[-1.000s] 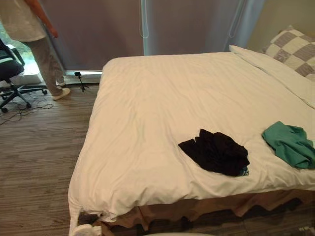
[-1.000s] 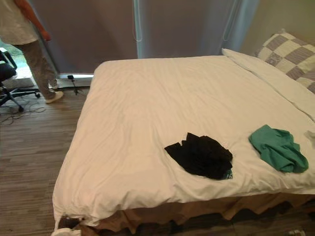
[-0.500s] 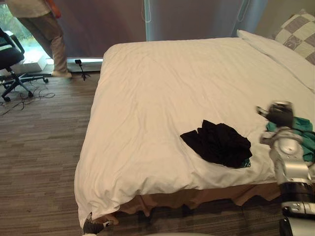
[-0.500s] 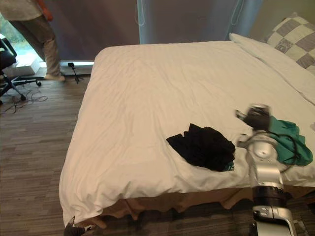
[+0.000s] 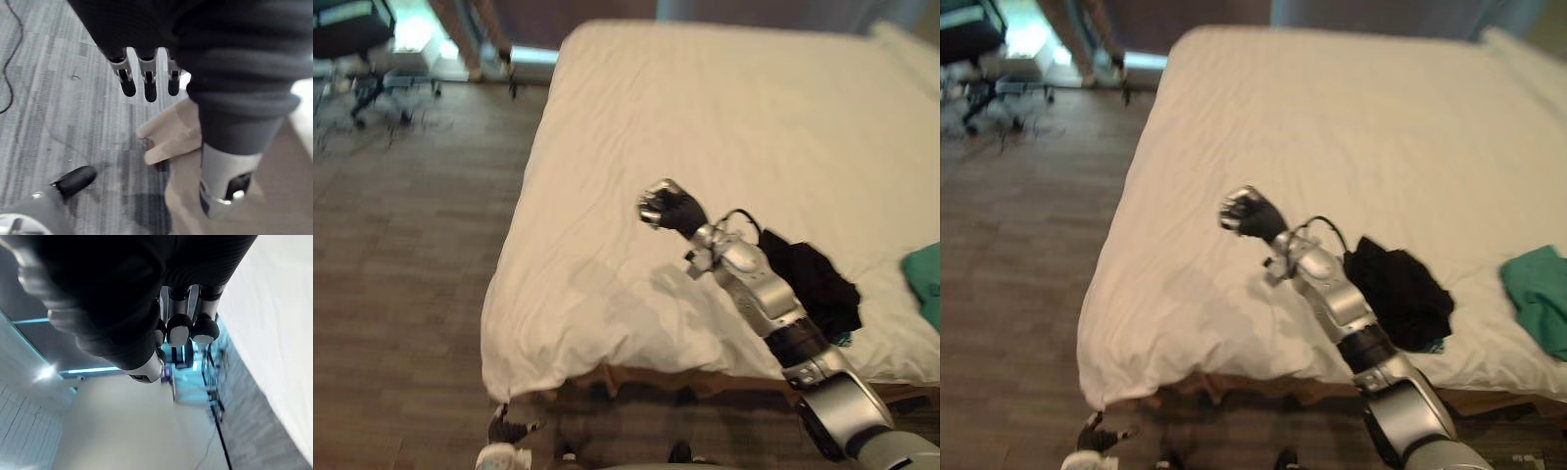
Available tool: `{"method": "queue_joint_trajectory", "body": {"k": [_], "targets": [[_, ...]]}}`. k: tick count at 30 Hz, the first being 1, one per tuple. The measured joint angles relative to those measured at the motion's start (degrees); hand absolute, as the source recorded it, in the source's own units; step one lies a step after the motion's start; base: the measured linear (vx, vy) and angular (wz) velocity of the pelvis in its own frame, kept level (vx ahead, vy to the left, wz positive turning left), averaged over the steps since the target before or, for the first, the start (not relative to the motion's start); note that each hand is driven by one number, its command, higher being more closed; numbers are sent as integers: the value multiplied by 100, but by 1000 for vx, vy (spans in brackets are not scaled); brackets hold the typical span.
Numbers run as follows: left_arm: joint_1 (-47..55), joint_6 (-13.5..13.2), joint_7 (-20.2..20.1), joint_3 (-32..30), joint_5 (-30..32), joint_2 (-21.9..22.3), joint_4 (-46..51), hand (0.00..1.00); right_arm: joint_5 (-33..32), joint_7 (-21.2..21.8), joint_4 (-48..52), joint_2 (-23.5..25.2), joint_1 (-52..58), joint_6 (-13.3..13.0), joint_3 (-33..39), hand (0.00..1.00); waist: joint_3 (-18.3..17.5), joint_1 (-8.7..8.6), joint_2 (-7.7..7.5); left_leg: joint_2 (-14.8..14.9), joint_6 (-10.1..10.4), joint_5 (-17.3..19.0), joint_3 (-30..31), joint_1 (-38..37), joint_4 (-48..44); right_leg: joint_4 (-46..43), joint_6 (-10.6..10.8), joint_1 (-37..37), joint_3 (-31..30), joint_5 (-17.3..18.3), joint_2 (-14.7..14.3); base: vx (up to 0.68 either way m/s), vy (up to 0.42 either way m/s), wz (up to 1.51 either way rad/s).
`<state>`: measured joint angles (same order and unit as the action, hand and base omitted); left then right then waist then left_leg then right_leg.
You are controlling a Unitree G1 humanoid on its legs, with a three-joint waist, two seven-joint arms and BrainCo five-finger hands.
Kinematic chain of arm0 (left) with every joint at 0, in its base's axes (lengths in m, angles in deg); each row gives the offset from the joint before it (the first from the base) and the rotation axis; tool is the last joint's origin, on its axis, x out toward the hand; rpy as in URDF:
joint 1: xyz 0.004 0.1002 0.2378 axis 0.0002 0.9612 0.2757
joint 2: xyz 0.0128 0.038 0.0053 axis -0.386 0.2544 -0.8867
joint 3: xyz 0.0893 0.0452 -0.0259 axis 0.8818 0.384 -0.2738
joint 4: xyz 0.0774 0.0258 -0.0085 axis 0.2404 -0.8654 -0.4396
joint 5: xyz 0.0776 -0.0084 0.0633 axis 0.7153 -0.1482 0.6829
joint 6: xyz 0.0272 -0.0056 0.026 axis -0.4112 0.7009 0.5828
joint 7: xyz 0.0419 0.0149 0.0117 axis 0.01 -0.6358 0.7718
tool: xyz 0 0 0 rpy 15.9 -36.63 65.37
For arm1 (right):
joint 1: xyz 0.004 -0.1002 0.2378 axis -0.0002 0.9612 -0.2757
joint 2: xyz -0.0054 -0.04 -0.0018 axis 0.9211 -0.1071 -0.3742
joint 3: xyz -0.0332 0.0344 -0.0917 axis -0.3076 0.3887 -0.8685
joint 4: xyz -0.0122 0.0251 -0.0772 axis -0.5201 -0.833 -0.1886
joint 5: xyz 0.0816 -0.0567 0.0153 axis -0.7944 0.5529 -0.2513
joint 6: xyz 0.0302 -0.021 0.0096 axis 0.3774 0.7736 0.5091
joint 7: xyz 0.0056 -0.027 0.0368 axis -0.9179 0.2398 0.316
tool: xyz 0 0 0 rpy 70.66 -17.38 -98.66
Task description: Tidy the bed and pick cloth on bed and put in laundry
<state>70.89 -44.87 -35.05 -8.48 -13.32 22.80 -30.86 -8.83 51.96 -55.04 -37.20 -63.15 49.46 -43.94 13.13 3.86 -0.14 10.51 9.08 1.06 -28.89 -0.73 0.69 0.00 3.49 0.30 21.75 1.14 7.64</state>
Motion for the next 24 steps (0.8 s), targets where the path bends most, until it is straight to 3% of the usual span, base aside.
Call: {"method": "queue_joint_trajectory", "body": {"k": [3, 6, 12, 14, 15, 16, 17, 18, 22, 24], "targets": [[-351, -7, 66, 190, -184, 24, 92, 0, 17, -128, -492, 410, -479, -94, -260, 100, 755, 116, 236, 9, -41, -27, 182, 481, -224, -190, -33, 378, 8, -22, 65, -95, 0, 23], [-583, -103, 172, 435, -275, 30, 281, 0, 27, -159, -939, 597, -602, -95, -537, 100, 1199, 157, 386, 8, -59, -20, 307, 790, -403, -300, -40, 600, 4, -27, 123, -47, 12, 18], [-1059, -119, 258, 1332, -294, 61, 337, 0, 355, -274, -1635, 934, -654, -154, -1067, 100, 1350, 234, 704, -37, -95, 2, 564, 1477, -761, -447, -40, 1116, -26, -26, 270, 43, 25, 10], [-1236, -115, 257, 1596, -330, 63, 323, 0, 438, -369, -2070, 998, -848, -315, -1035, 100, 1392, 244, 811, -23, -112, 13, 782, 2022, -1675, -493, -40, 1193, -26, -25, 446, 71, 17, 22], [-1269, -121, 257, 1650, -365, 67, 319, 0, 436, -379, -2167, 1007, -883, -373, -1021, 100, 1403, 254, 830, -44, -201, 198, 837, 2270, -1928, -498, -40, 1196, -20, -25, 528, 31, 35, 15], [-1269, -129, 253, 1710, -410, 119, 296, 0, 432, -378, -2311, 1028, -923, -450, -1005, 100, 1382, 253, 935, -225, -312, 251, 1068, 2314, -1428, -506, -35, 1237, -30, -22, 558, 20, 100, -22], [-1227, -149, 241, 1902, -497, 184, 267, 0, 416, -361, -2523, 1062, -1003, -550, -958, 100, 1379, 274, 1278, -343, -488, -460, 1153, 2131, -527, -694, 79, 1356, -50, 57, 485, 18, 121, -17], [-1272, -160, 232, 1941, -517, 201, 232, 0, 387, -321, -2628, 1075, -1031, -652, -881, 100, 1353, 236, 1333, -427, -482, -551, 1222, 2151, -407, -813, 165, 1470, -31, 123, 600, 39, 114, -26], [-1263, -507, 225, 1972, -519, 185, 154, 0, 183, 305, -3176, 1113, -1025, -812, -550, 100, 1370, 257, 1406, -558, -490, -573, 1210, 2053, -531, -847, 207, 1408, -110, 150, 737, 15, 28, -6], [-1110, -733, 215, 1901, -518, 189, 249, 0, 230, 694, -3176, 1209, -642, -829, -363, 100, 1400, 120, 1351, -545, -488, -571, 1210, 1850, -563, -750, 206, 1137, -149, 144, 712, -21, 3, 0]]}}
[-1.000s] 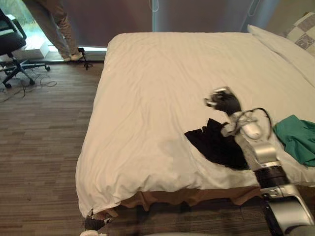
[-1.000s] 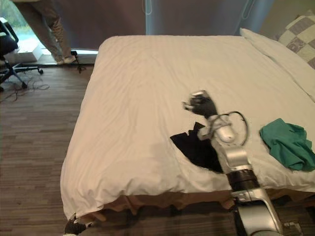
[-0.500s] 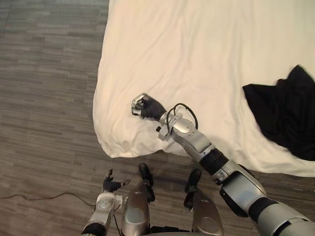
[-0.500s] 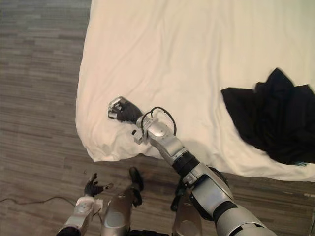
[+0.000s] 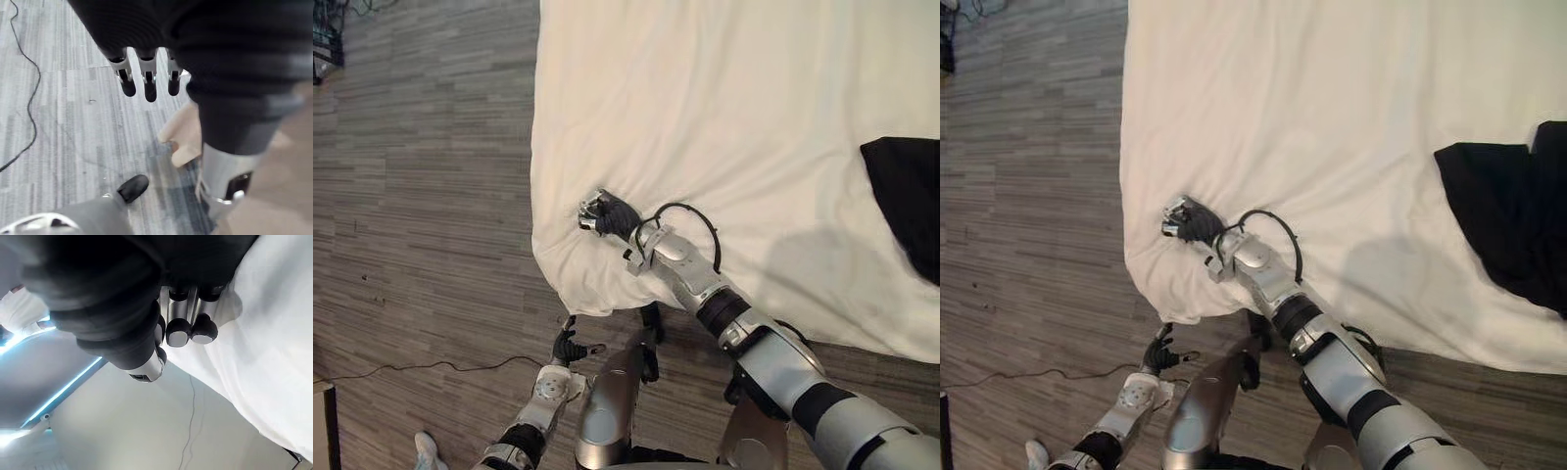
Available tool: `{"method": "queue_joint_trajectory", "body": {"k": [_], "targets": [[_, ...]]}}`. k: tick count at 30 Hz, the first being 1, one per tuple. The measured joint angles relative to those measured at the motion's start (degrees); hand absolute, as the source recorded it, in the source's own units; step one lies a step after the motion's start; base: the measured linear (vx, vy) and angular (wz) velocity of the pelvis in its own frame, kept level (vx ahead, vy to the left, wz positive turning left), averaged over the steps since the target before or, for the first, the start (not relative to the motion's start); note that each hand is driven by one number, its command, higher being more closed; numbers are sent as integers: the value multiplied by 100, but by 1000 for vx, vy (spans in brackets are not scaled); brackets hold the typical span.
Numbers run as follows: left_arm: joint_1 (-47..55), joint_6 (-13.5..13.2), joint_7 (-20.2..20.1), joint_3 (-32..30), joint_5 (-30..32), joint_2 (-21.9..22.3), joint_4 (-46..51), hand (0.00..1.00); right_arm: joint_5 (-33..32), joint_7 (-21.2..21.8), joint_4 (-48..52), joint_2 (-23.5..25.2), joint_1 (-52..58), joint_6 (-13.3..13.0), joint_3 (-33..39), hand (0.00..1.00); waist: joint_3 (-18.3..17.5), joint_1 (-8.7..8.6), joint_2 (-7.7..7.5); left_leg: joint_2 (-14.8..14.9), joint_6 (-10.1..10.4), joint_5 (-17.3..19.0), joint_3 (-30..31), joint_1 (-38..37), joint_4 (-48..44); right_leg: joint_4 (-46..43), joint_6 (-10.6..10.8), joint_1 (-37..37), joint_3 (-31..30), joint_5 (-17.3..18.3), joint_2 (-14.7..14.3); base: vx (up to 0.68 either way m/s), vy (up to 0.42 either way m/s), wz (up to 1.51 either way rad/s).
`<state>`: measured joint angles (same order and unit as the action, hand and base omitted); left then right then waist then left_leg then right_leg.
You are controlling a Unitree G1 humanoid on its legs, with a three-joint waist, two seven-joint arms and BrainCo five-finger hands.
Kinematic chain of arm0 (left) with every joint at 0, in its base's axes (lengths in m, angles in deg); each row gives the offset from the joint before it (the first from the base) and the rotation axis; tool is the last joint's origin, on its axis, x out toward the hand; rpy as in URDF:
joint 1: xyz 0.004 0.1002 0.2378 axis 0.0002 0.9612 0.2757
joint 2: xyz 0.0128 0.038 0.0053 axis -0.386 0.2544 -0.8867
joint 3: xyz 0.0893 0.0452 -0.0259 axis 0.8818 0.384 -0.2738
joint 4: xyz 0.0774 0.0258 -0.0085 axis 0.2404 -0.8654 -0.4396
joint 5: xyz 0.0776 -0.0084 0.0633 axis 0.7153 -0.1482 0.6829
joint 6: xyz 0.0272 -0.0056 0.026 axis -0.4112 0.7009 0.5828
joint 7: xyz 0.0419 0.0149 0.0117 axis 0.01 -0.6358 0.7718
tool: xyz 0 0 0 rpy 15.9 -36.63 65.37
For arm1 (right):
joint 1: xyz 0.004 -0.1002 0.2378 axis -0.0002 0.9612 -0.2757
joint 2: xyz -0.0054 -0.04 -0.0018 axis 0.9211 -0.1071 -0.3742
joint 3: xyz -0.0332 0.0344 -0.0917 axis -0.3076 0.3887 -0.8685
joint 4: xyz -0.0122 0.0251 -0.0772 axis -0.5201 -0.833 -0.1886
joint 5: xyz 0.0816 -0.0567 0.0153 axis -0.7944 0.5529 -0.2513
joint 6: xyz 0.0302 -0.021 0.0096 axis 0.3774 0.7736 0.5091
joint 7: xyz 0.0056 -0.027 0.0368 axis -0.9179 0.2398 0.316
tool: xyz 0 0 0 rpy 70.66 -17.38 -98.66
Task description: Tidy the bed and pick cloth on bed and put in laundry
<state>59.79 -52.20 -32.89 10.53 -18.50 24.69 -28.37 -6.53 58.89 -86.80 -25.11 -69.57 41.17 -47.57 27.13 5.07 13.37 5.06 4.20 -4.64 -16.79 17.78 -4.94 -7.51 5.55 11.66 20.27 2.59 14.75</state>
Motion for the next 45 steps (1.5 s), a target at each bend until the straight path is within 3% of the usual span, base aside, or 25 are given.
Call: {"method": "queue_joint_trajectory", "body": {"k": [1, 3, 5, 7, 8, 10, 13, 14, 17, 21, 23, 25, 30, 35, 37, 38, 42, 45], "targets": [[19, -9, -1, -21, 1, 0, 8, 0, 8, 34, 21, 3, 56, -6, -4, 100, 9, -26, -18, 1, 0, 0, -3, -26, 0, 2, 0, -26, -2, 0, 0, -37, -5, -7], [213, 34, -2, -330, 2, -13, 92, 0, 196, 287, 453, 91, 735, -59, -211, 100, 77, -279, -252, 3, 9, 8, -32, -343, 94, 50, 21, -271, -55, -13, -13, -47, 5, -19], [304, 92, -2, -382, 2, -46, 88, 0, 244, 354, 684, 43, 1184, -61, -458, 100, -1, -306, -428, 36, 64, 50, -109, -496, 193, 103, 58, -325, -163, -36, -60, -31, 10, -35], [429, 212, -6, -387, 11, -173, -22, 0, 500, 447, 852, -14, 2030, -3, -920, 100, -272, -300, -868, 77, 98, 74, -242, -821, 472, 210, 59, -422, -317, -36, -152, -12, 2, -48], [429, 252, -7, -387, 14, -186, -65, 0, 570, 443, 820, -66, 2186, 37, -1035, 100, -352, -299, -949, 92, 101, 75, -282, -874, 520, 212, 59, -449, -324, -36, -171, -8, -2, -23], [483, 277, -9, -396, 23, -228, -175, 0, 689, 444, 751, -360, 2985, 66, -1487, 100, -667, -283, -1284, 145, 142, 77, -319, -1194, 765, 275, 61, -683, -315, -35, -247, -5, 7, -5], [680, 305, -30, -455, 134, -247, -296, 0, 666, 446, 1123, -513, 3400, -1, -1765, 100, -1134, -284, -1538, 158, 238, 20, -443, -1510, 1091, 405, 64, -860, -334, -31, -323, -26, 13, -17], [793, 375, -99, -502, 173, -259, -381, 0, 543, 445, 1796, -591, 3442, -108, -1806, 100, -1393, -288, -1632, 150, 239, 21, -526, -1623, 1094, 490, 71, -956, -381, -21, -325, -69, 12, -24], [1045, 471, -131, -507, 260, -233, -573, 0, 127, 356, 3152, -609, 3420, -274, -1673, 100, -1947, -337, -1559, 201, 263, 24, -646, -1692, 1130, 570, 81, -969, -477, -20, -377, -86, -12, -26], [1223, 522, -181, -711, 429, -208, -714, 0, -134, 87, 4134, -638, 3331, -251, -1302, 100, -2304, -448, -1466, 326, 329, -9, -662, -1697, 1132, 585, 39, -976, -492, -49, -480, -45, -31, -4], [1268, 520, -227, -762, 488, -221, -737, 0, -330, -113, 4350, -694, 3287, -225, -986, 100, -2371, -471, -1493, 377, 352, -86, -659, -1701, 1132, 586, -29, -980, -491, -103, -530, -36, -44, -2], [1279, 521, -228, -946, 587, -216, -821, 0, -518, -600, 4383, -693, 3095, -221, -350, 100, -2418, -504, -1553, 460, 393, -161, -651, -1703, 1132, 614, -114, -990, -501, -169, -628, -42, -44, -4], [1288, 518, -232, -951, 674, -212, -828, 0, -491, -1267, 4369, -669, 2967, -201, 122, 100, -2422, -510, -1526, 610, 437, -245, -618, -1714, 1132, 798, -199, -1103, -482, -299, -779, -45, -35, 0], [1186, 513, -255, -794, 685, -204, -798, 0, -263, -1638, 3190, -602, 2546, -75, 626, 100, -2271, -530, -1269, 642, 393, -344, -456, -1258, 1132, 886, -216, -757, -464, -456, -860, -82, -11, 8], [1007, 507, -299, -620, 576, -202, -721, 0, -120, -1640, 2280, -625, 2324, -38, 1249, 100, -1890, -498, -1116, 587, 355, -409, -447, -1170, 1131, 866, -201, -676, -454, -472, -836, -108, 29, 11], [982, 496, -346, -578, 557, -193, -641, 0, -4, -1642, 1681, -685, 2271, -19, 1567, 100, -1657, -501, -956, 536, 333, -426, -453, -1158, 1131, 864, -157, -659, -496, -496, -805, -100, 40, -3], [981, 438, -331, -539, 465, -165, -527, 0, -13, -1635, 483, -1082, 2632, -30, 2081, 100, -1345, -503, -662, 413, 265, -378, -524, -1172, 1129, 831, -47, -597, -694, -459, -712, -5, 45, -7], [1036, 374, -332, -487, 471, -131, -517, 0, -123, -1635, 403, -1073, 3329, -138, 2603, 100, -1342, -519, -673, 346, 269, -289, -706, -1325, 1097, 758, -16, -555, -972, -430, -662, 126, 33, -34]]}}
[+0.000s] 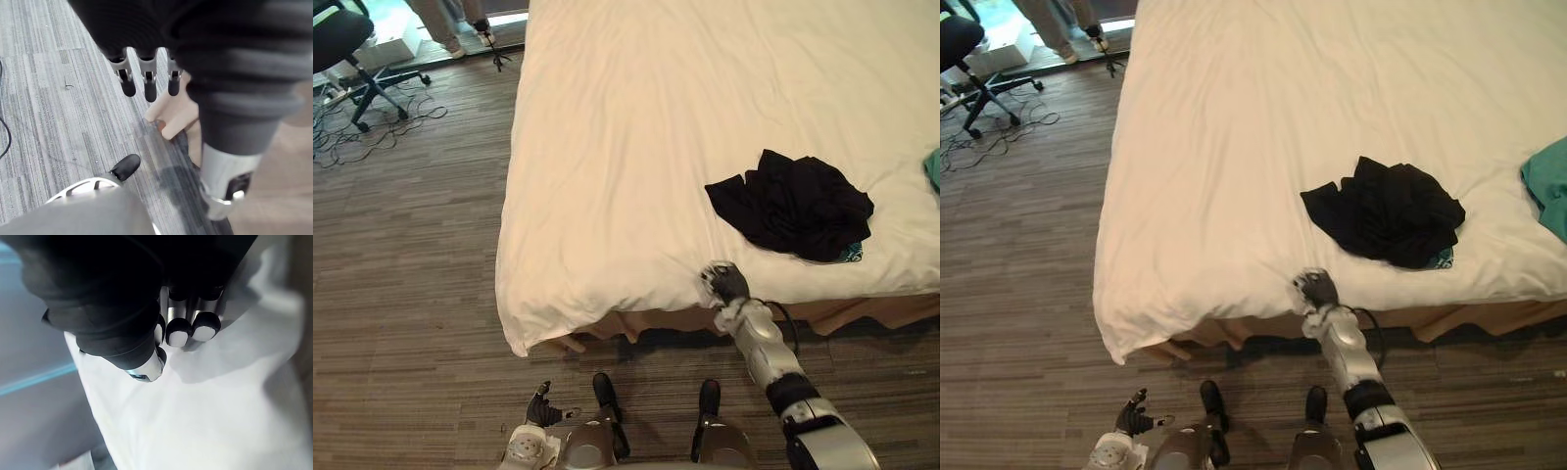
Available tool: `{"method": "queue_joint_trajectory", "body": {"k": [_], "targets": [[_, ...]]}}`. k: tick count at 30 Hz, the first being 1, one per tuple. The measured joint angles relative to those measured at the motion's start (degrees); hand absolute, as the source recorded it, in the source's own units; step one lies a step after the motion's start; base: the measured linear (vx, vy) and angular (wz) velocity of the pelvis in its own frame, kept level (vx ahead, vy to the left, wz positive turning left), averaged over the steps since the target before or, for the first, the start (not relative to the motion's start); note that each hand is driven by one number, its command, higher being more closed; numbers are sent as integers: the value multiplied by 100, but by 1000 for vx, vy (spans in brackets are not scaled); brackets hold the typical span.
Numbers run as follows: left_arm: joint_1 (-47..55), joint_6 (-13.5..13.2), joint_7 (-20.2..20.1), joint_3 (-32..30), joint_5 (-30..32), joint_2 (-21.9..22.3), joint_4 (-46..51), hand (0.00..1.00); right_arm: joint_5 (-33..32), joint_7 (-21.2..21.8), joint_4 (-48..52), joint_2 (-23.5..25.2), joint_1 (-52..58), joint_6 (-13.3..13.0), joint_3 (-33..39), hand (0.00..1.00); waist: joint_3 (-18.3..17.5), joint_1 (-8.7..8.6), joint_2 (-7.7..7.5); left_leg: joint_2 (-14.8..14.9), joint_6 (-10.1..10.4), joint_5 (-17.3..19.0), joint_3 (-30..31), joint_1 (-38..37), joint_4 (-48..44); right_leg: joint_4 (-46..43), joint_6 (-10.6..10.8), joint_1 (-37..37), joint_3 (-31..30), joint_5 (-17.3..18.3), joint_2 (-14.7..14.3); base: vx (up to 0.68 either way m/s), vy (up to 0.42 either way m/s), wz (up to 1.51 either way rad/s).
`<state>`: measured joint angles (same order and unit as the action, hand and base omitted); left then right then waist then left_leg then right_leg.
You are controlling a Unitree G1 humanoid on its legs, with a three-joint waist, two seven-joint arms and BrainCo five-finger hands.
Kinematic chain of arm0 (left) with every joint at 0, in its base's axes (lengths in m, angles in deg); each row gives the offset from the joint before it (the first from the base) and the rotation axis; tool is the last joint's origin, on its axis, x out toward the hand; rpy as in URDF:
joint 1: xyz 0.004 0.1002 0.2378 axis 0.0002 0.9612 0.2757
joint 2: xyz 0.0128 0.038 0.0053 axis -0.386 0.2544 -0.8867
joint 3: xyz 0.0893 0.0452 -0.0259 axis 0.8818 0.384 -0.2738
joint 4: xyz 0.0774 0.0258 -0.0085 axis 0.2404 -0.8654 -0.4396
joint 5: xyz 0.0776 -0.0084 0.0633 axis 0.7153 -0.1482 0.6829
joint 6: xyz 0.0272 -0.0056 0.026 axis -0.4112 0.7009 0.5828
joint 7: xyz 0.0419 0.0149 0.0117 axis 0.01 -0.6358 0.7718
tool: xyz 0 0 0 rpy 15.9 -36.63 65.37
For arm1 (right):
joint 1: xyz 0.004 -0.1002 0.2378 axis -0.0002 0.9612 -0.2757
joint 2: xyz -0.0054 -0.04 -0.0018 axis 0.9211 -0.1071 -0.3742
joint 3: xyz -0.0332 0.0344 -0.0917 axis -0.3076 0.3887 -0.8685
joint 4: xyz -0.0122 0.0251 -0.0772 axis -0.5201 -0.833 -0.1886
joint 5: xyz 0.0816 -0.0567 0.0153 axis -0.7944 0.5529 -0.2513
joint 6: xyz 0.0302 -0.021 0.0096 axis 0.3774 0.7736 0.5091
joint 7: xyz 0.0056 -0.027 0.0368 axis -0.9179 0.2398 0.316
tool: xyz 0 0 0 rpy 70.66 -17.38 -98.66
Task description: Tidy the bed and pick cloth on bed and put in laundry
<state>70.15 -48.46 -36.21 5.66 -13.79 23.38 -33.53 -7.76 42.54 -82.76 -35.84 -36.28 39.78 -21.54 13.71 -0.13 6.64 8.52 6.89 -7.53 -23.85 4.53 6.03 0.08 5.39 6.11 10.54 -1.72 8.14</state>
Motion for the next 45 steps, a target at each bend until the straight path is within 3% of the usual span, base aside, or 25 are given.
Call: {"method": "queue_joint_trajectory", "body": {"k": [3, 4, 6, 8, 9, 11, 13, 16, 17, 20, 21, 22, 23, 24, 25, 27, 28, 29, 31, 34, 36, 38, 41, 44, 45], "targets": [[30, -146, 5, -41, 0, 37, 66, 0, -115, -125, -487, -3, 610, 64, 504, 100, 6, -17, -28, -51, 16, 119, -236, -262, -7, -99, 15, -10, -387, 30, 12, 150, 28, -57], [58, -212, 10, -201, 1, 43, 84, 0, -101, -169, -790, 14, 864, 115, 641, 0, 2, -23, -129, -66, 26, 200, -88, -286, -179, -102, 22, 44, -631, 41, 14, 191, -27, -97], [144, -263, 115, -492, -3, 45, 102, 0, -83, -190, -1264, 32, 1121, 198, 751, 0, 5, -24, -346, -38, -82, 463, 539, -220, -658, -121, 26, 177, -1151, 11, 4, 191, -90, -130], [210, -296, 238, -704, -13, 155, 102, 0, -47, -184, -1721, -41, 1456, 208, 1076, 0, 31, -9, -433, 32, -239, 1301, 1443, -151, -1447, -169, 74, 255, -1846, -24, -153, 129, -52, -172], [242, -332, 291, -728, -24, 179, 101, 0, -49, -175, -1829, -120, 1551, 206, 1246, 0, 19, 5, -414, 61, -183, 1606, 1726, -215, -1641, -168, 126, 294, -2163, -55, -269, 77, 58, -218], [206, -341, 410, -750, -19, 184, 36, 0, -138, -163, -1778, -227, 1874, 85, 1561, 0, -62, -135, -367, 199, 270, 2239, 1669, -481, -1773, -166, 277, 424, -2746, -157, -522, 38, 172, -181], [179, -248, 446, -815, -3, 115, -120, 0, -202, -147, -1740, -67, 2107, 17, 1638, 0, -87, -267, -516, 149, 292, 2378, 1358, -614, -1816, -173, 400, 499, -2917, -306, -524, -34, 163, -110], [315, -83, 440, -914, 113, -79, -124, 0, -154, 94, -1677, 635, 2605, -59, 1627, 0, -229, -209, -929, 258, 242, 2380, 206, -981, -1740, 159, 354, 645, -1752, -1035, -598, -63, 85, -141], [344, -22, 442, -972, 112, -69, -118, 0, -84, 153, -1677, 817, 2765, -40, 1623, 0, -261, -219, -965, 340, 242, 2379, -76, -1182, -1677, -199, -107, 589, -844, -717, -621, -13, 4, -106], [364, 125, 365, -967, 108, 25, -106, 0, -48, 287, -1685, 1013, 2933, -37, 1623, 0, -331, -250, -809, 554, 274, 2362, -591, -1485, -1654, -1342, -507, 595, 201, 151, -636, 82, -29, -89], [358, 172, 293, -969, 118, -27, -87, 0, -69, 314, -1689, 1050, 2950, -70, 1615, 0, -348, -279, -840, 464, 272, 2360, -732, -1573, -1723, -1492, -634, 643, 333, 190, -617, 58, -53, -104], [327, 245, 192, -1024, 121, -3, -76, 0, -108, 314, -1678, 1047, 2843, -157, 1540, 0, -377, -288, -902, 388, 86, 2263, -889, -1516, -1917, -1453, -1022, 727, 432, -69, -696, -9, -70, -114], [291, 261, 163, -1033, 128, -4, -78, 0, -108, 315, -1698, 1067, 2755, -213, 1466, 0, -386, -281, -944, 294, -145, 2415, -891, -1405, -1953, -1230, -1099, 722, 319, -307, -680, -159, -53, -156], [289, 249, 83, -1080, 149, 60, -86, 0, -86, 331, -1721, 1013, 2469, -285, 1384, 0, -440, -113, -857, -78, -527, 2399, -719, -1183, -1407, -359, -826, 549, 31, -853, -794, -134, -8, -191], [289, 201, 53, -1087, 225, 190, -62, 0, -66, 317, -1747, 956, 2258, -310, 1456, 0, -425, -90, -579, -61, -192, 1884, -1071, -1282, -1020, -1745, -985, 625, 1004, 344, -487, -64, -4, -184], [252, 201, -18, -1066, 236, 210, -57, 0, 117, 339, -1738, 966, 2205, -341, 1461, 0, -461, -236, -531, -64, -185, 1879, -1480, -1418, -1085, -2754, -790, 313, 1863, 1255, 232, 51, -67, -113], [276, 168, -13, -1090, 233, 201, -59, 0, 143, 336, -1738, 969, 2192, -348, 1458, 0, -499, -187, -570, -57, -180, 1882, -1763, -1470, -1178, -2687, -682, 113, 2047, 1316, 445, -1, -201, -147], [309, 116, -16, -1095, 231, 150, -80, 0, 306, 340, -1727, 921, 2131, -352, 1362, 0, -548, -126, -638, -2, -141, 1884, -2162, -1488, -1332, -1832, -502, -119, 1931, 1265, 90, -15, -212, -141], [303, 101, -30, -1063, 230, 253, -77, 0, 374, 330, -1762, 884, 2102, -344, 1338, 0, -608, -146, -460, 233, -201, 1804, -2260, -1498, -1337, -574, -683, -617, 1689, 580, -504, -39, -211, -119], [218, -28, -38, -1009, 243, 323, -32, 0, 587, 322, -1958, 806, 1965, -277, 1330, 0, -544, -124, -648, 235, -300, 1874, -1605, -1405, -1762, -152, -868, -830, 1009, 349, -697, -132, -141, -112], [284, -44, -18, -1031, 110, 417, -47, 0, 849, 325, -1975, 680, 1954, -218, 1279, 0, -528, -70, -727, -78, -431, 2084, 135, -946, -2247, -173, -862, -815, 355, 332, -742, -141, -47, -136], [332, -163, 31, -1019, -48, 484, -21, 0, 1156, 364, -2074, 466, 1924, -201, 1096, 0, -592, 67, -636, -517, -315, 2118, 1718, -863, -1927, -127, -710, -695, -331, 269, -831, -134, 62, -177], [417, -199, 157, -870, -170, 482, -130, 0, 1269, 449, -2149, 357, 2009, -193, 946, 0, -878, -38, -408, -468, -332, 1947, 1847, -856, -1543, 308, -542, -833, -490, 2, -938, 9, 114, -126], [157, -153, 233, -681, -229, 369, -253, 0, 1376, 437, -2182, 567, 2334, -107, 955, 0, -931, -70, -513, -575, -392, 1826, 1718, -881, -1299, 507, -523, -794, -441, -211, -834, 42, 82, -19], [57, 272, 588, -1079, -341, 262, -777, 0, 1361, 318, -2395, 747, 2026, -72, 1582, 0, -923, -92, -812, -796, -462, 1438, 2116, -1207, -722, 519, -470, -1006, 137, -180, -612, 4, 12, 8]]}}
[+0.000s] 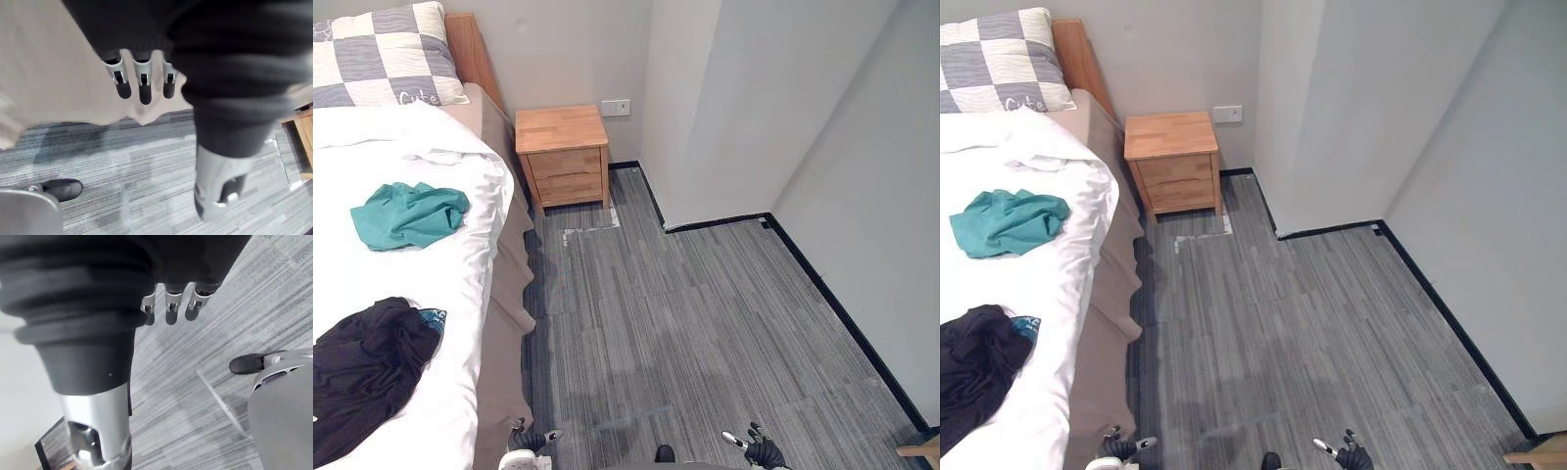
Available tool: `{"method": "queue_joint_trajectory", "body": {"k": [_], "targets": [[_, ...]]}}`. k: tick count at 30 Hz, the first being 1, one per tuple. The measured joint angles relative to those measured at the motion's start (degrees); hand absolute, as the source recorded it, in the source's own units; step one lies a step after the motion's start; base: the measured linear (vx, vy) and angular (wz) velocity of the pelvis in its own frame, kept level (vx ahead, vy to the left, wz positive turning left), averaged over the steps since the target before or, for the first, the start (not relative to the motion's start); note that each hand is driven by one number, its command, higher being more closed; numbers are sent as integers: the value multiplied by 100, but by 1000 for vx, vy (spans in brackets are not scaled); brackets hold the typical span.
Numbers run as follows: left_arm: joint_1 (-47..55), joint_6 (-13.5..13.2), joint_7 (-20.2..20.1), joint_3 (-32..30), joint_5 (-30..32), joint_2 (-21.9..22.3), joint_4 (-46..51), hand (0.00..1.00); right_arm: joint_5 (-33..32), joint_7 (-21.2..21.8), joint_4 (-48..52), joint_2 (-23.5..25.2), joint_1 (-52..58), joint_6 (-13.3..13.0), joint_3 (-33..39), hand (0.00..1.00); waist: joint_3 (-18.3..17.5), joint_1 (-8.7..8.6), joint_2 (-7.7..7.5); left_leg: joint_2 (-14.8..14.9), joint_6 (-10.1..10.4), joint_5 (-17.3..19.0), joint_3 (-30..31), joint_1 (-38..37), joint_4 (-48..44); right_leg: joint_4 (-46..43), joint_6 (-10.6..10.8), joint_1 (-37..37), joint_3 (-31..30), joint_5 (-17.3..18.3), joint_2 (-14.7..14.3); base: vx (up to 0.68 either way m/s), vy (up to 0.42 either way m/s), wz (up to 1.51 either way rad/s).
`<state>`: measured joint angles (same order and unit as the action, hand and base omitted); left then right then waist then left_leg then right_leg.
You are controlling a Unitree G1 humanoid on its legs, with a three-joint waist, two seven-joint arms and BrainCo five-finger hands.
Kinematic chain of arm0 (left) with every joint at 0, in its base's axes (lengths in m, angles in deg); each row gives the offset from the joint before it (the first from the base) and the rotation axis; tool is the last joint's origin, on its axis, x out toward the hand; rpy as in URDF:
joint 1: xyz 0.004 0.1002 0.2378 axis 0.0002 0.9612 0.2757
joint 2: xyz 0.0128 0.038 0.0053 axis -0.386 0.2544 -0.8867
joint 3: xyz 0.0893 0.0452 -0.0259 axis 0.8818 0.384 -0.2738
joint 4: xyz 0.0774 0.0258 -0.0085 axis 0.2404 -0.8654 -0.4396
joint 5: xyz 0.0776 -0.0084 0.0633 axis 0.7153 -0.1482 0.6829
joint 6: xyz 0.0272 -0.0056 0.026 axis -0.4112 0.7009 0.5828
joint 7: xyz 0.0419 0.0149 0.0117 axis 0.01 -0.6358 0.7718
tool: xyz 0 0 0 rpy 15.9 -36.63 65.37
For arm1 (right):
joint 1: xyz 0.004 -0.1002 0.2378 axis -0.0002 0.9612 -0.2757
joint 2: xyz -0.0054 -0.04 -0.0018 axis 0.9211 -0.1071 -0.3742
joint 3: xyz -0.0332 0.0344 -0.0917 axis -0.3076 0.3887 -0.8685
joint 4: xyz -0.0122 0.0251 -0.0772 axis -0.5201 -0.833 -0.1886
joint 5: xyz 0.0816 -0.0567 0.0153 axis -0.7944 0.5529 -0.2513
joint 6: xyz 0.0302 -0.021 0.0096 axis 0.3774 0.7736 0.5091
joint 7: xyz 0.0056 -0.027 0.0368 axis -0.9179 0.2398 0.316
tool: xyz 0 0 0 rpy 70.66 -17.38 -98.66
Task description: Tidy the bed and pick cloth on bed and put in laundry
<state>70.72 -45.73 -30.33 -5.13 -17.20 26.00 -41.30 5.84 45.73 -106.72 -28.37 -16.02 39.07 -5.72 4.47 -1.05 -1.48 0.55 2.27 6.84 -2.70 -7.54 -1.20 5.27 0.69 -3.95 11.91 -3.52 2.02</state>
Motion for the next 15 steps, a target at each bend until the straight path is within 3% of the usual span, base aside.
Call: {"method": "queue_joint_trajectory", "body": {"k": [10, 15], "targets": [[4, -2, -27, 4, -26, -1, -8, 0, -12, -9, -3, 0, 7, 23, 25, 0, 5, -2, 8, 0, -1, -2, -14, 1, -2, -5, 0, -2, 12, 0, 9, 0, 0, 0], [3, -14, -394, 2, -704, -9, -5, 0, -358, -194, -12, 15, -5, 343, 53, 0, 142, 9, 46, 23, 3, 0, -326, -130, -11, 6, 74, -3, -175, -53, -6, -32, 8, -21]]}}
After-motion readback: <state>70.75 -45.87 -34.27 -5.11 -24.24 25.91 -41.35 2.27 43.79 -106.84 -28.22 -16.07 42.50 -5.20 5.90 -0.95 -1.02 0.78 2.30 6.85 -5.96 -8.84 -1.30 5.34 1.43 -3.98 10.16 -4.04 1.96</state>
